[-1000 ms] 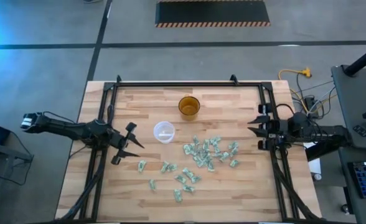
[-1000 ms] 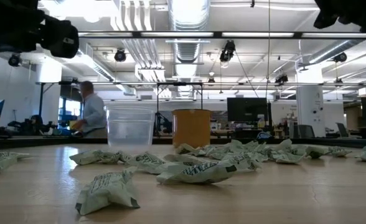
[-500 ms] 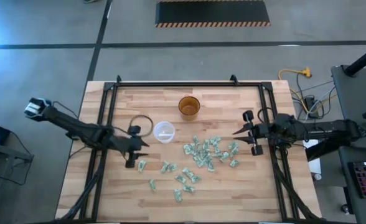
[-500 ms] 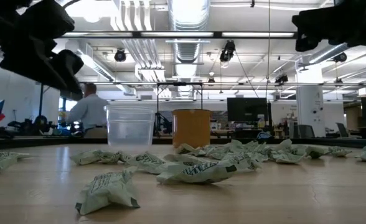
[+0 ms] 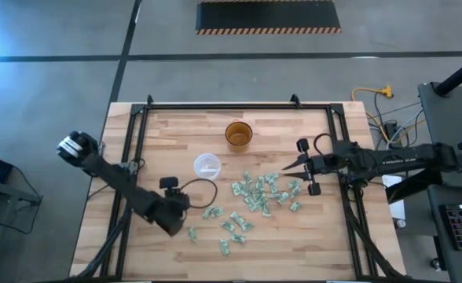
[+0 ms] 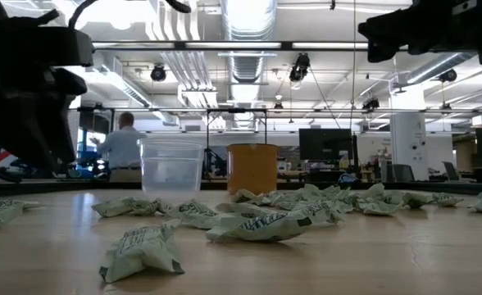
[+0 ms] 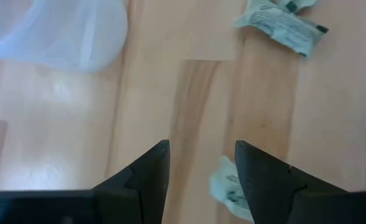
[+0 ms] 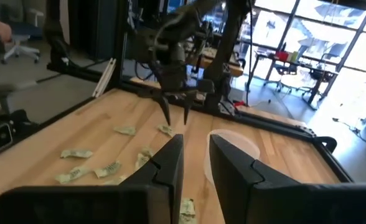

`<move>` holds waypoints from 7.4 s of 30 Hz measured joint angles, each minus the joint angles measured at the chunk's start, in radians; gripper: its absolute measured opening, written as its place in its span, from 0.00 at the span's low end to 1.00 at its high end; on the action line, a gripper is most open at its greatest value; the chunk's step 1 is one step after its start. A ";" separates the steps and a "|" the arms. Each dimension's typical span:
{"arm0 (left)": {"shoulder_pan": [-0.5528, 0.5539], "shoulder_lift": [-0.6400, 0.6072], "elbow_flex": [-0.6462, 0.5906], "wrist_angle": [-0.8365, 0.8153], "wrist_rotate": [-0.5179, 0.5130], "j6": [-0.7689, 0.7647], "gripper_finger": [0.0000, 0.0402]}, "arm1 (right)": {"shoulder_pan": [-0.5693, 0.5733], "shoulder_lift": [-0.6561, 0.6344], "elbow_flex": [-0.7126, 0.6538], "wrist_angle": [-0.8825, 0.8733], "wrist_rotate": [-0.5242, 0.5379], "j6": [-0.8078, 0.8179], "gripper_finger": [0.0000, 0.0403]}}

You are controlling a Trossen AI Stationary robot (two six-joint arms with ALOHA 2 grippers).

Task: Pick and place Stevia / Truvia into bins
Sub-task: Put the stevia packet into the transparent bin

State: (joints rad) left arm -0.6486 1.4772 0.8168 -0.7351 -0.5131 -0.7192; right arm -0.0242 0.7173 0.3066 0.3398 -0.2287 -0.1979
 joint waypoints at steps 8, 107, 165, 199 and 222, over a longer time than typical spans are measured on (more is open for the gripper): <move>-0.024 0.093 0.070 -0.095 0.025 -0.233 0.41 | 0.000 0.117 0.089 -0.116 0.000 -0.017 0.17; 0.474 -0.049 0.142 0.170 -0.129 0.628 0.37 | 0.002 0.209 0.097 -0.238 -0.008 0.094 0.17; -0.093 -0.212 0.043 0.178 -0.121 0.277 0.40 | -0.063 0.716 0.226 -0.463 0.221 0.146 0.17; -0.093 -0.212 0.042 0.179 -0.121 0.278 0.40 | -0.109 0.723 0.209 -0.468 0.287 0.107 0.03; -0.093 -0.212 0.041 0.178 -0.129 0.280 0.40 | 0.042 0.709 0.373 -0.152 0.280 -0.120 0.02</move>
State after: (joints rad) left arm -0.7414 1.2652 0.8574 -0.5575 -0.6422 -0.4389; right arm 0.0183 1.4261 0.6798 0.1882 0.0513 -0.3180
